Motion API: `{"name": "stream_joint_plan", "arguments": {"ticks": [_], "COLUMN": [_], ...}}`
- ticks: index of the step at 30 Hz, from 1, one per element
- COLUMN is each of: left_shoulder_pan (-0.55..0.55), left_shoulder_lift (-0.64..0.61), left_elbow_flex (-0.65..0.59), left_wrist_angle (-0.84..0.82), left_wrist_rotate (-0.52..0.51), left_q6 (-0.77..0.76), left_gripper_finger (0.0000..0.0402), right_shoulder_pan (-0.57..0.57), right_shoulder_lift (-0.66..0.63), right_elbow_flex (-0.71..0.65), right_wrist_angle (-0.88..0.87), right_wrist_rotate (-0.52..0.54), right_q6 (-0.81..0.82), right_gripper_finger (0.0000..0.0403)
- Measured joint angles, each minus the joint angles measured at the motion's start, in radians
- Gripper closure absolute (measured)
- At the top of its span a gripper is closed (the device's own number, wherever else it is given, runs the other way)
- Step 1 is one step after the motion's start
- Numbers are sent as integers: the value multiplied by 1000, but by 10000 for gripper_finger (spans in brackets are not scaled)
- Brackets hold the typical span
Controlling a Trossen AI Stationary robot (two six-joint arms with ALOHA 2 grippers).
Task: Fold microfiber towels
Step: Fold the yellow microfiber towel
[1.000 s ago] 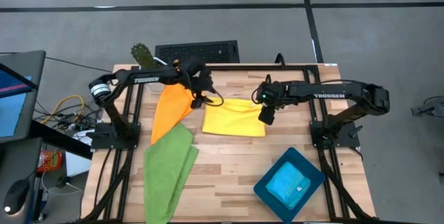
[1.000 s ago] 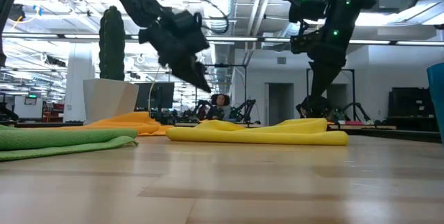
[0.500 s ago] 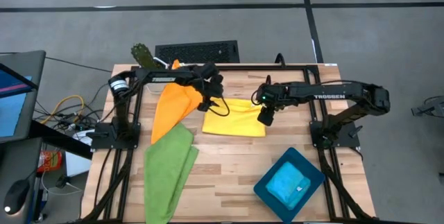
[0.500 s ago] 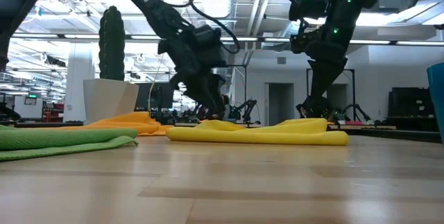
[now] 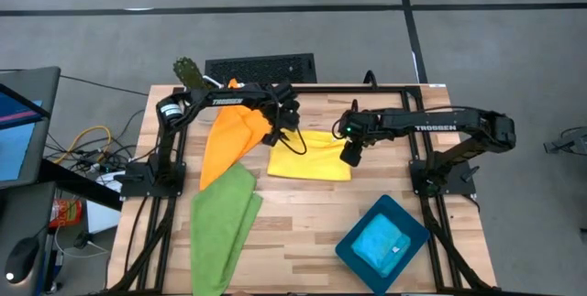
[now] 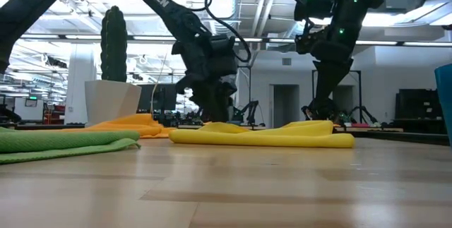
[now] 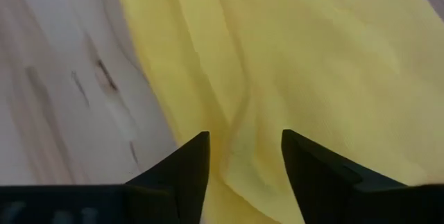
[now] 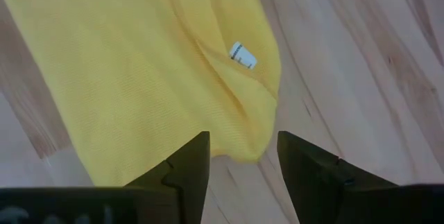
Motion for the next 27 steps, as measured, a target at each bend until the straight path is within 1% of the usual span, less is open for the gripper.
{"name": "stream_joint_plan", "arguments": {"ticks": [3,7,11,13,17,20,27], "left_shoulder_pan": [-8,-10,-9,-10,-19,-26,-33], "left_shoulder_lift": [14,11,11,11,11,10,9], "left_elbow_flex": [-1,1,1,1,0,2,50], "left_wrist_angle": [7,39,-7,-38,-43,-43,-152], "left_wrist_rotate": [-55,-59,-52,-49,-62,-84,-103], "left_q6": [4,8,8,18,27,-7,-106], "left_gripper_finger": [255,268,280,291,317,340,389], "right_shoulder_pan": [0,0,0,0,0,0,1], "right_shoulder_lift": [0,0,0,0,0,0,0], "right_elbow_flex": [0,0,0,0,0,0,0], "right_wrist_angle": [7,10,12,13,16,16,18], "right_wrist_rotate": [0,0,0,0,0,0,0], "right_q6": [-1,-1,-1,-1,-1,-1,0], "right_gripper_finger": [210,210,210,210,210,210,210]}}
